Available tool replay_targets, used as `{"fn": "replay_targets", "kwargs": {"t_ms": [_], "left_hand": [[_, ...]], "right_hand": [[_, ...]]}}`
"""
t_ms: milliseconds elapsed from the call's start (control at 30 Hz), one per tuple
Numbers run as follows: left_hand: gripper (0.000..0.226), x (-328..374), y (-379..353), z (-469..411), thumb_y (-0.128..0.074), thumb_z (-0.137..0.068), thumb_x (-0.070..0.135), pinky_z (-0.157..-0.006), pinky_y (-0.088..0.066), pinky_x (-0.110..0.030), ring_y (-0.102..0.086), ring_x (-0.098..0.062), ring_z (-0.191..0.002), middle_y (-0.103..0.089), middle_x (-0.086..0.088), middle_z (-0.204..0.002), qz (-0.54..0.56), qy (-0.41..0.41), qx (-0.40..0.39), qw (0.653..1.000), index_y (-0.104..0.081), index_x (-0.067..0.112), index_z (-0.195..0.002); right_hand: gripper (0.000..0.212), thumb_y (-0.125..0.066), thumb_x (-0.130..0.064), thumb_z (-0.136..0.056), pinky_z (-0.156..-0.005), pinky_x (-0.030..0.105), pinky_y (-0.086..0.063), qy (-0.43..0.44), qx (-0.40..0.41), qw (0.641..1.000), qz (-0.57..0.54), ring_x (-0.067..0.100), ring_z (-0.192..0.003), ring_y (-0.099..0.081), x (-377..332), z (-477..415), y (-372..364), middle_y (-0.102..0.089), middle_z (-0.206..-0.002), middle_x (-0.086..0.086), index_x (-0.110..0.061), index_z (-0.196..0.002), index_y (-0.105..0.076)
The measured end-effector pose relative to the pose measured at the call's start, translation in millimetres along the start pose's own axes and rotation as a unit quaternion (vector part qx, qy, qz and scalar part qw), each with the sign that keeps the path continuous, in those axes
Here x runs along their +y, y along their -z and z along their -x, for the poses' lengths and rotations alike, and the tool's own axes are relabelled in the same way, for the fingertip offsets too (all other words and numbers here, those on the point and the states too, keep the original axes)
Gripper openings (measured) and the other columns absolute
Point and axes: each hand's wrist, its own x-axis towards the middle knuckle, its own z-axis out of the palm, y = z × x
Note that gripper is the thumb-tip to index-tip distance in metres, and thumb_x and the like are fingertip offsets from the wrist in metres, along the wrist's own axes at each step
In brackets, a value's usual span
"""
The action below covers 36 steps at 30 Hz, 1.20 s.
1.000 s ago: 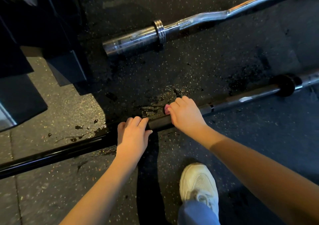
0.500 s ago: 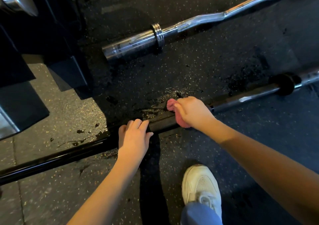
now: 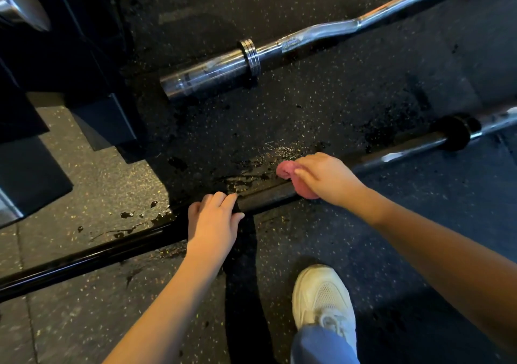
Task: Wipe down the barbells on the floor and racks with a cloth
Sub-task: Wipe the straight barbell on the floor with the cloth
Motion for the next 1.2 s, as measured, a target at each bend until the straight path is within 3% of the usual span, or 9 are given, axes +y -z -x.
{"fn": "replay_targets", "kwargs": {"t_ms": [167, 300, 367, 467, 633, 867, 967, 1100, 1200], "left_hand": [[0.048, 1.4, -3.5, -0.4, -0.04, -0.099, 0.04, -0.107, -0.024, -0.037, -0.035, -0.018, -0.127, -0.044, 0.005, -0.134, -0.02, -0.008, 0.013, 1.0, -0.037, 0.022, -0.144], [0.057, 16.2, -11.4, 8.1, -0.062, -0.086, 0.038, -0.096, -0.041, -0.047, -0.049, -0.029, -0.115, -0.056, -0.01, -0.12, -0.042, 0.004, 0.048, 0.998, -0.053, 0.005, -0.132], [0.054, 19.2, -15.5, 6.0, -0.067, -0.082, 0.037, -0.089, -0.047, -0.048, -0.054, -0.03, -0.106, -0.059, -0.011, -0.112, -0.045, 0.004, 0.067, 0.997, -0.059, 0.004, -0.124], [0.042, 20.6, -12.6, 0.1, -0.061, -0.087, 0.035, -0.089, -0.046, -0.046, -0.054, -0.028, -0.105, -0.057, -0.008, -0.109, -0.044, -0.01, 0.076, 0.996, -0.061, 0.007, -0.12], [0.035, 19.6, -11.6, -3.2, -0.059, -0.09, 0.035, -0.087, -0.044, -0.044, -0.052, -0.027, -0.101, -0.057, -0.007, -0.106, -0.042, -0.02, 0.063, 0.997, -0.062, 0.009, -0.113], [0.032, 20.0, -12.6, -3.6, -0.07, -0.082, 0.032, -0.079, -0.047, -0.046, -0.055, -0.029, -0.093, -0.057, -0.007, -0.096, -0.039, -0.023, 0.076, 0.996, -0.065, 0.008, -0.103], [0.032, 19.5, -11.1, -4.3, -0.062, -0.088, 0.034, -0.084, -0.046, -0.045, -0.053, -0.027, -0.099, -0.057, -0.006, -0.102, -0.033, -0.023, 0.075, 0.996, -0.064, 0.01, -0.109], [0.034, 15.7, -10.7, -6.7, -0.052, -0.093, 0.037, -0.09, -0.041, -0.044, -0.05, -0.026, -0.101, -0.056, -0.004, -0.107, -0.033, -0.038, 0.066, 0.997, -0.061, 0.012, -0.114], [0.036, 5.8, -7.6, -15.8, -0.047, -0.094, 0.041, -0.098, -0.035, -0.043, -0.046, -0.025, -0.105, -0.053, -0.002, -0.111, -0.027, -0.067, 0.038, 0.997, -0.06, 0.014, -0.116]], "right_hand": [[0.035, -0.041, -0.038, -0.099, -0.099, 0.043, -0.039, -0.04, 0.157, 0.983, 0.085, 0.027, -0.109, -0.05, -23.1, 30.9, -34.2, -0.058, -0.114, 0.007, -0.019, -0.121, -0.059], [0.058, -0.012, -0.038, -0.097, -0.095, 0.041, -0.042, 0.061, 0.066, 0.986, 0.141, 0.024, -0.1, -0.056, -10.5, 21.3, -25.1, -0.063, -0.107, 0.001, -0.018, -0.119, -0.062], [0.053, -0.018, -0.032, -0.097, -0.082, 0.042, -0.047, 0.074, 0.098, 0.987, 0.107, 0.026, -0.085, -0.061, -1.0, 14.4, -11.5, -0.068, -0.092, 0.004, -0.015, -0.105, -0.067], [0.033, -0.037, -0.02, -0.097, -0.079, 0.04, -0.049, 0.019, 0.181, 0.98, 0.078, 0.026, -0.08, -0.063, 5.1, 20.6, -9.5, -0.07, -0.086, 0.006, -0.014, -0.098, -0.069], [0.046, -0.026, -0.031, -0.099, -0.089, 0.043, -0.043, -0.108, 0.256, 0.958, 0.067, 0.023, -0.091, -0.059, -0.8, 24.9, -28.5, -0.069, -0.092, -0.002, -0.02, -0.106, -0.07], [0.036, -0.035, -0.024, -0.097, -0.095, 0.037, -0.044, 0.135, 0.109, 0.981, 0.09, 0.016, -0.087, -0.06, -12.7, 15.6, -30.2, -0.067, -0.091, -0.005, -0.022, -0.115, -0.066], [0.033, -0.039, -0.021, -0.094, -0.087, 0.038, -0.045, 0.055, 0.202, 0.974, 0.082, 0.018, -0.079, -0.06, 24.6, 27.5, -10.6, -0.067, -0.082, -0.005, -0.024, -0.105, -0.071], [0.046, -0.026, -0.03, -0.098, -0.099, 0.049, -0.04, -0.123, 0.251, 0.958, 0.071, 0.028, -0.105, -0.057, 14.2, 29.3, -26.5, -0.069, -0.099, 0.0, -0.02, -0.104, -0.071], [0.044, -0.028, -0.029, -0.098, -0.102, 0.048, -0.039, -0.043, 0.214, 0.972, 0.087, 0.03, -0.111, -0.054, -19.9, 18.3, -47.1, -0.067, -0.104, 0.001, -0.017, -0.108, -0.069]]}}
